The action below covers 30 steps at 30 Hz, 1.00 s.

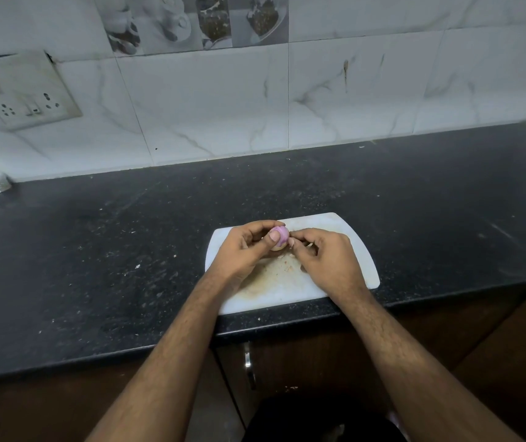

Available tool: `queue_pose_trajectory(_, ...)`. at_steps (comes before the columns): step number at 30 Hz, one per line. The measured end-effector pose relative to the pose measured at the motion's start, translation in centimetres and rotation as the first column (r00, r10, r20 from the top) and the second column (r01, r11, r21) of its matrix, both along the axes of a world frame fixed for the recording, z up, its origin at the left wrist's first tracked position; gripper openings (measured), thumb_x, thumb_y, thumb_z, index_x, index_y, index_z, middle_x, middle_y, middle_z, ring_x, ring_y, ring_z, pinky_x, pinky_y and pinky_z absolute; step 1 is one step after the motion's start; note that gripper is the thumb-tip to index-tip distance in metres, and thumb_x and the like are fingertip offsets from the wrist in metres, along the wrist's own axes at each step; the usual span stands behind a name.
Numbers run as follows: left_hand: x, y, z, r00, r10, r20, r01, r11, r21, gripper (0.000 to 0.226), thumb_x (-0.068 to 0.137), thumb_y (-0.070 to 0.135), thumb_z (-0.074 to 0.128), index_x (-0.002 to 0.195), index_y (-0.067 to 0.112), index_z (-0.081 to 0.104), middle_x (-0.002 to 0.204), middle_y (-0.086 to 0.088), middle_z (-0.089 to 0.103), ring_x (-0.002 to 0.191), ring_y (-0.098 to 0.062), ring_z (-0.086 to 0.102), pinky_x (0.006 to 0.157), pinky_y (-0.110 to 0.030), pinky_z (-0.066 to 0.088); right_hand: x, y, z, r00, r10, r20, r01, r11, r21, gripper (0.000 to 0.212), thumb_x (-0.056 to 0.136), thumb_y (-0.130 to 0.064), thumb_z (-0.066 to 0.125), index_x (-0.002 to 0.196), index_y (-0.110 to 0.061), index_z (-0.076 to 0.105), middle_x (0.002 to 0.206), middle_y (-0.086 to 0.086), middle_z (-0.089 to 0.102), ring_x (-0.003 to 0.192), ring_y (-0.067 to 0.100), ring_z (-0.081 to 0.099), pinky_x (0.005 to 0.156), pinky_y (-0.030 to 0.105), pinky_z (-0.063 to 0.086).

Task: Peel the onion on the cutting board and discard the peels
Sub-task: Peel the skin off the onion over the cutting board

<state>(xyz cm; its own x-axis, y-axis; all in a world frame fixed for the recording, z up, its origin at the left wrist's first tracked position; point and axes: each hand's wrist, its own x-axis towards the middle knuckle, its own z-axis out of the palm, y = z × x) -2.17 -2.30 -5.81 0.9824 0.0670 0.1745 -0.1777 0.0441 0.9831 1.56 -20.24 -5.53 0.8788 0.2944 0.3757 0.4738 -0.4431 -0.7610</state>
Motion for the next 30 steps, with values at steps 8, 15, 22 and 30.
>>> queue_pose_trajectory(8, 0.11, -0.18, -0.03, 1.000, -0.003, 0.008, 0.003, 0.998, -0.063, 0.030, 0.099, 0.019, 0.064, 0.122, 0.000, 0.070, 0.108, -0.014, 0.079, 0.105, -0.031, 0.076, 0.096, -0.039, 0.062, 0.06, 0.03, -0.07, 1.000, -0.023, 0.017, 0.022, 1.000, 0.011, 0.013, 0.097, -0.034, 0.067, 0.100, -0.028, 0.078, 0.079, -0.017, 0.074, 0.064, 0.003, 0.068, 0.068, 0.039, 0.062)
queue_pose_trajectory(15, 0.22, -0.16, -0.11, 1.000, -0.015, 0.011, 0.016, 0.997, -0.081, 0.032, 0.099, 0.022, 0.061, 0.122, 0.000, 0.069, 0.107, -0.014, 0.079, 0.105, -0.030, 0.076, 0.095, -0.039, 0.062, 0.03, 0.11, 0.02, 1.000, -0.004, 0.028, 0.004, 1.000, 0.001, 0.018, 0.095, -0.041, 0.069, 0.105, -0.030, 0.078, 0.085, -0.020, 0.075, 0.065, 0.000, 0.067, 0.070, 0.036, 0.062)
queue_pose_trajectory(22, 0.31, -0.02, -0.25, 1.000, -0.001, -0.004, 0.001, 0.999, -0.046, 0.033, 0.104, 0.024, 0.062, 0.125, -0.001, 0.068, 0.112, -0.018, 0.077, 0.108, -0.033, 0.075, 0.098, -0.045, 0.061, -0.06, -0.03, 0.14, 0.999, -0.001, 0.040, 0.001, 1.000, -0.007, 0.019, 0.096, -0.037, 0.068, 0.107, -0.027, 0.079, 0.087, -0.018, 0.075, 0.062, 0.000, 0.066, 0.067, 0.033, 0.062)
queue_pose_trajectory(30, 0.06, -0.06, -0.05, 1.000, 0.006, -0.003, -0.006, 1.000, 0.002, 0.029, 0.100, 0.011, 0.066, 0.125, -0.004, 0.067, 0.117, -0.025, 0.074, 0.102, -0.022, 0.075, 0.090, -0.033, 0.062, 0.07, -0.04, -0.16, 0.998, -0.009, 0.070, 0.010, 1.000, -0.014, 0.016, 0.096, -0.034, 0.068, 0.107, -0.030, 0.079, 0.085, -0.017, 0.075, 0.062, 0.004, 0.066, 0.067, 0.038, 0.060)
